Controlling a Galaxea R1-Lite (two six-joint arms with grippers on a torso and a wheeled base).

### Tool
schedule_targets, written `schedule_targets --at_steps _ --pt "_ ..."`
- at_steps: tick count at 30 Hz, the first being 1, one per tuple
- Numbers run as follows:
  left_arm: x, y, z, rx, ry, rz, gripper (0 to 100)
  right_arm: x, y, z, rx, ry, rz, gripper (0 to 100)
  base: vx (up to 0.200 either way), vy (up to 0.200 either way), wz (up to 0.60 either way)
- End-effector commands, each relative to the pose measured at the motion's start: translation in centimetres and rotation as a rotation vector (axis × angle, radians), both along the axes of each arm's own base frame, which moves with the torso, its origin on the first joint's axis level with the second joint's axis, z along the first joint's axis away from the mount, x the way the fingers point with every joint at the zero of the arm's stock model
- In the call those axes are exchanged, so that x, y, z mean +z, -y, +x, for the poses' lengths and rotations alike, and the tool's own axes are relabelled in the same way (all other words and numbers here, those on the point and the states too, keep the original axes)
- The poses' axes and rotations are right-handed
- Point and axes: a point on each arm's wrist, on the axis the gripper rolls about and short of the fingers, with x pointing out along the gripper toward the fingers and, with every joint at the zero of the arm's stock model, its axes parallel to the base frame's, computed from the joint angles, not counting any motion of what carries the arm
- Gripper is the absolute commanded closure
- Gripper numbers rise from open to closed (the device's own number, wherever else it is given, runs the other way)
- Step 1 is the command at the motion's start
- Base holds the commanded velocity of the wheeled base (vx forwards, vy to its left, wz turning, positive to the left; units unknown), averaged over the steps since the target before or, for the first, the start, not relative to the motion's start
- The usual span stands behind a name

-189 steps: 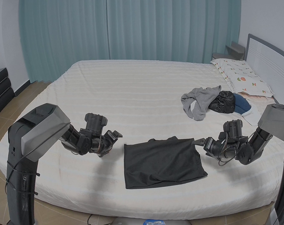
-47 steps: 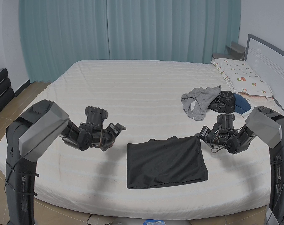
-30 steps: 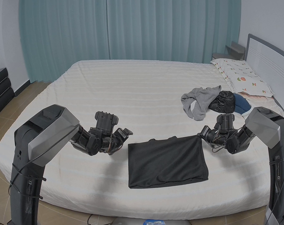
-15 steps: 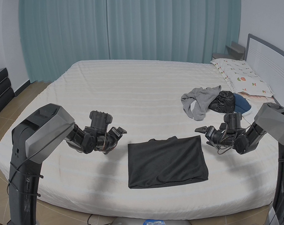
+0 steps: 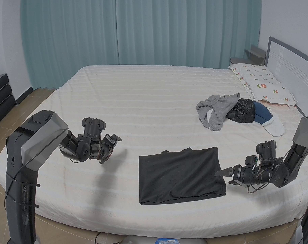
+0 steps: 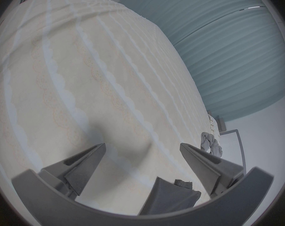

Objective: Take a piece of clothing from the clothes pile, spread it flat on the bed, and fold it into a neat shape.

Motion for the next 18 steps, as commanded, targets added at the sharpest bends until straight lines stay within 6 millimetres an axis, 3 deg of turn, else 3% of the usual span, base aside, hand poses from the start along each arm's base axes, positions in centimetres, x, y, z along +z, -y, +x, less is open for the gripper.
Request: schedule_targets --at_steps 1,18 --pt "0.1 -0.7 0.2 0.013 0.003 -0.002 0 -0.3 0.0 -1.1 0.017 0.003 0.005 0 0.0 0.0 0.0" --pt "0.0 -0.7 0.3 0.011 0.002 -0.001 0 -2.0 -0.9 -0.6 0.05 0.014 0.0 0 0.0 0.0 0.0"
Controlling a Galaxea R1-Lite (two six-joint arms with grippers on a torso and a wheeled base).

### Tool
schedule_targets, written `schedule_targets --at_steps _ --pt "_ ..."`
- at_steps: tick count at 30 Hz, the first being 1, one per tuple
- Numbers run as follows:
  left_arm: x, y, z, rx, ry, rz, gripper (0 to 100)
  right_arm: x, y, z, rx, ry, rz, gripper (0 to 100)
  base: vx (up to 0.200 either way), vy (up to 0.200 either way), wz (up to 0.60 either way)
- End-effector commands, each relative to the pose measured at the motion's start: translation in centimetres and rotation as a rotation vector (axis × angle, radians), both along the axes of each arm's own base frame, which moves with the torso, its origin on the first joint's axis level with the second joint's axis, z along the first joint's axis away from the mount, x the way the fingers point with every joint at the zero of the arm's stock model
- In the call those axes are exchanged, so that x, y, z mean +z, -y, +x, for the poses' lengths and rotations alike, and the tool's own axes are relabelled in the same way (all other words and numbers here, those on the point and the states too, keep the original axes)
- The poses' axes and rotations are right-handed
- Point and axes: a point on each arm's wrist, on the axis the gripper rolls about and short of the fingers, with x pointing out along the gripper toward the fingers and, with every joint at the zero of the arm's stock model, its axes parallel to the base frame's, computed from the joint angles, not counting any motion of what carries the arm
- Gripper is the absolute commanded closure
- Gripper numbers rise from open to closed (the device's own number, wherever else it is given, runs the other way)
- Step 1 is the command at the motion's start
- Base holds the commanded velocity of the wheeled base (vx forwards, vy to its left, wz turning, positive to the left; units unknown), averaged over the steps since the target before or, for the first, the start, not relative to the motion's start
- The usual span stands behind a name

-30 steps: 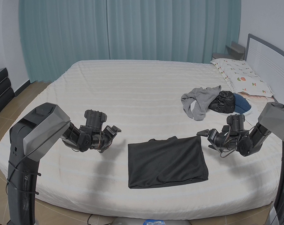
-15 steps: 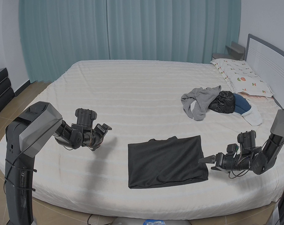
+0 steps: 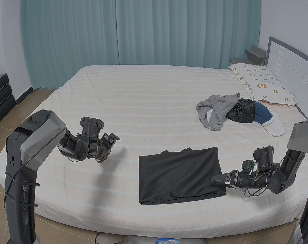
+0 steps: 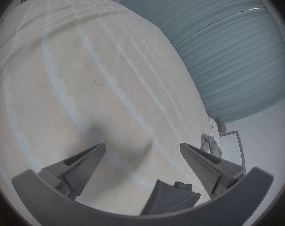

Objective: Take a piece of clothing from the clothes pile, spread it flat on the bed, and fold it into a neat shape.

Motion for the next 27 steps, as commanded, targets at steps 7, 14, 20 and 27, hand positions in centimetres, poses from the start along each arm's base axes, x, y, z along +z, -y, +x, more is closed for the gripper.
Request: schedule_targets --at_steps 7,14,20,27 --pt "0.0 0.0 0.0 0.001 -0.002 -0.001 0 -0.4 0.3 -0.3 -0.011 0.0 -0.008 100 0.0 0.0 0.0" --pt "0.0 0.0 0.0 0.001 -0.002 -0.002 0 -0.5 0.5 -0.8 -0.008 -0.006 -0.021 100 0.0 0.0 0.0" --pt "0.0 0.0 0.0 0.001 -0.002 -0.002 0 0.1 1.1 -1.0 -0.024 0.008 -0.023 100 0.0 0.0 0.0" --pt "0.0 0.0 0.0 0.001 -0.004 -0.001 0 0.0 1.9 -1.4 -0.023 0.014 -0.043 100 0.0 0.0 0.0"
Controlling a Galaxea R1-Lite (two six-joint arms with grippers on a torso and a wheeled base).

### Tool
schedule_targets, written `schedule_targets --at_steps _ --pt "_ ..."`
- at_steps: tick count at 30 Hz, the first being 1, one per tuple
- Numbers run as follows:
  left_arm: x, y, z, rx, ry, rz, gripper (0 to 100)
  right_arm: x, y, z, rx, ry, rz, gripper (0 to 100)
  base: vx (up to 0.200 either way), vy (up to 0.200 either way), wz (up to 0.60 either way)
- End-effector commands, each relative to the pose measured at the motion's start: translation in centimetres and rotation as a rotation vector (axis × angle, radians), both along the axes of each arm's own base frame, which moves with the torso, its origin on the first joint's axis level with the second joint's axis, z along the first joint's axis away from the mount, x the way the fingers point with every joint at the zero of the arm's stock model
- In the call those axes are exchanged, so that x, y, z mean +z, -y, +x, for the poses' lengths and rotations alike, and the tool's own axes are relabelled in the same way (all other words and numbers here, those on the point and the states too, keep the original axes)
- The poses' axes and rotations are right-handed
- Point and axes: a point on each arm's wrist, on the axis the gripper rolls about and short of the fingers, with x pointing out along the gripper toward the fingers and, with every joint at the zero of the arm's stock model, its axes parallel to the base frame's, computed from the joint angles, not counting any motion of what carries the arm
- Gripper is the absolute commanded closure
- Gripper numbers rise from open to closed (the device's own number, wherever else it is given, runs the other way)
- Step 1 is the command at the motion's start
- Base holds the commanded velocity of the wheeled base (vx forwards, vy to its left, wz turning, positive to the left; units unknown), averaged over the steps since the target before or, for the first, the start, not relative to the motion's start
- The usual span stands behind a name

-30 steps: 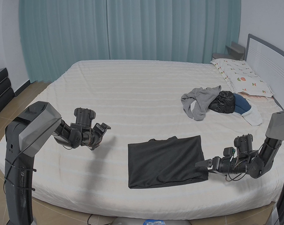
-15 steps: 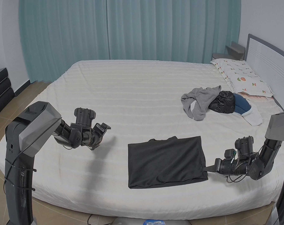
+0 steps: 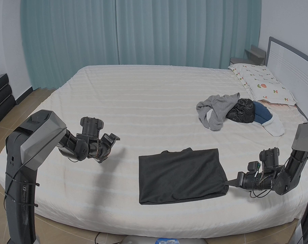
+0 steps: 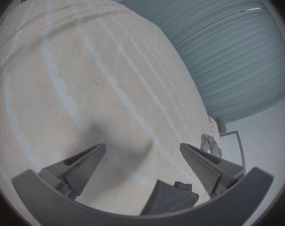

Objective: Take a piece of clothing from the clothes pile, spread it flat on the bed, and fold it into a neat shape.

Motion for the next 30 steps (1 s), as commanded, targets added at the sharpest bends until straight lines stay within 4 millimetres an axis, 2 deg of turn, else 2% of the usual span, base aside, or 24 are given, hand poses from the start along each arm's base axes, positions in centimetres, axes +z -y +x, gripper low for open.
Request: schedule_targets --at_steps 1,17,30 --pt "0.0 0.0 0.0 0.0 -0.001 0.0 0 -0.1 0.3 -0.3 0.003 -0.003 -0.009 100 0.0 0.0 0.0" --pt "0.0 0.0 0.0 0.0 0.001 0.0 0 -0.4 1.2 -0.3 0.003 0.008 -0.043 100 0.0 0.0 0.0" --pt "0.0 0.0 0.0 0.0 -0.003 -0.002 0 -1.4 1.5 -0.3 0.013 -0.009 -0.066 100 0.0 0.0 0.0"
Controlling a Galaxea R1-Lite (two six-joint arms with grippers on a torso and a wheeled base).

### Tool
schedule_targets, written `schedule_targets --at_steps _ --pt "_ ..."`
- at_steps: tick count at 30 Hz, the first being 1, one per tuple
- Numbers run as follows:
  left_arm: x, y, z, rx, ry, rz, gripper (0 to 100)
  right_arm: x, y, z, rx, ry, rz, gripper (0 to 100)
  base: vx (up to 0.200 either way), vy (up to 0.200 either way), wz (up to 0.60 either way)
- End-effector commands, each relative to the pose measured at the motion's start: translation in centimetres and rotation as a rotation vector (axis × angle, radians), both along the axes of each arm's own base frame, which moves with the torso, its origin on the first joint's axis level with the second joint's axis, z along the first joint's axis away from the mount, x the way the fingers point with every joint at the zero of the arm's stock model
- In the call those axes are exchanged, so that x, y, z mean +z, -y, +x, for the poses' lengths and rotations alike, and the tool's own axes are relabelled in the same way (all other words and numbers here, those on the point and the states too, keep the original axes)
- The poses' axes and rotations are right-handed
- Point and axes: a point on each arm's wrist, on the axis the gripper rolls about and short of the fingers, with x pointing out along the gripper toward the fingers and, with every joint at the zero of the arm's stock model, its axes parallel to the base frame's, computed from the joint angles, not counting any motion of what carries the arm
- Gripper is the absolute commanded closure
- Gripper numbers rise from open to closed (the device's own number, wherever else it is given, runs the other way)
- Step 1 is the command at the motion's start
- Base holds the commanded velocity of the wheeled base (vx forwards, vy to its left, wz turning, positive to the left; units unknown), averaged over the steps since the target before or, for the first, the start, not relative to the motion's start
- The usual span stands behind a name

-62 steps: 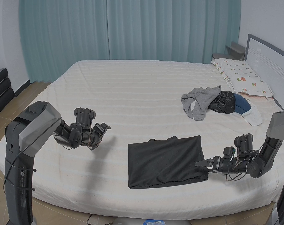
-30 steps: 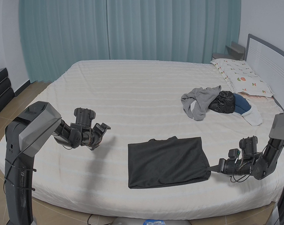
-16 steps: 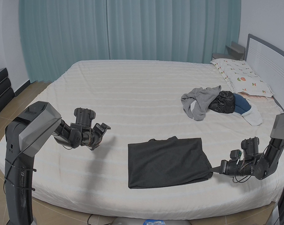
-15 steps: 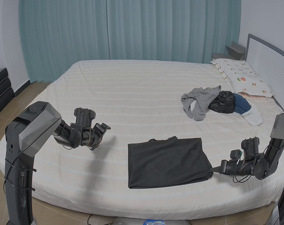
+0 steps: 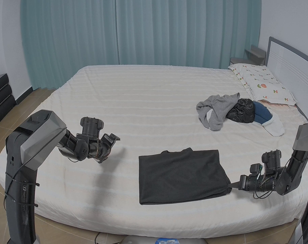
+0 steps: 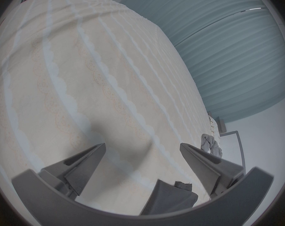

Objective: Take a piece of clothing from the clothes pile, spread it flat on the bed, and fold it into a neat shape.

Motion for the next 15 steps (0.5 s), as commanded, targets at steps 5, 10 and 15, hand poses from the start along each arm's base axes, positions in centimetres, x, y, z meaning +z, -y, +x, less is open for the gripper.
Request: schedule_targets --at_steps 5,10,15 --pt "0.1 0.0 0.0 0.002 0.002 0.0 0 -0.8 0.1 0.1 -0.001 -0.021 -0.006 0 0.0 0.0 0.0" --pt "0.2 -0.1 0.0 0.004 0.001 -0.003 0 0.5 0.1 0.9 -0.008 0.039 0.004 0 0.0 0.0 0.0" --pt "0.2 -0.1 -0.1 0.005 0.001 -0.005 0 1.2 -0.6 4.4 -0.083 0.089 0.062 0 0.0 0.0 0.0"
